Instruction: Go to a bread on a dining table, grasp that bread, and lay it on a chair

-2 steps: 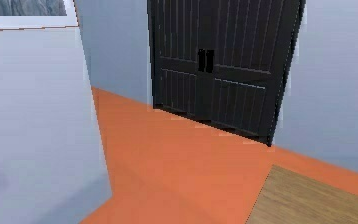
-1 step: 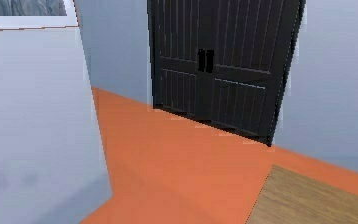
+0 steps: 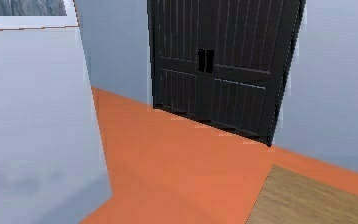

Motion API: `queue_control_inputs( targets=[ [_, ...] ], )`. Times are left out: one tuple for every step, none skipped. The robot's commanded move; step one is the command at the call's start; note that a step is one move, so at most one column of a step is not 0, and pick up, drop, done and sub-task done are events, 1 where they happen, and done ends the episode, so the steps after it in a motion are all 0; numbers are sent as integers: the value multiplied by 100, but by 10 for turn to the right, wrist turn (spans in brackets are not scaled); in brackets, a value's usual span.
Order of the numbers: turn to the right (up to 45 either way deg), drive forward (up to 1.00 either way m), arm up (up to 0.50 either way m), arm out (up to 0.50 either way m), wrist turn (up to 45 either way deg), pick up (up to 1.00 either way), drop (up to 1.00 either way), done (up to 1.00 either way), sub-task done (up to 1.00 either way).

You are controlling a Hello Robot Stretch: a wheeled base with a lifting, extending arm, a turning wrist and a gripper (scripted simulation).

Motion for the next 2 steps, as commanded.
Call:
queue_control_inputs(
  targets=[
    [0,0,0,0,120,0,0,0,0],
    [0,0,-30,0,0,0,0,0,0]
  ],
)
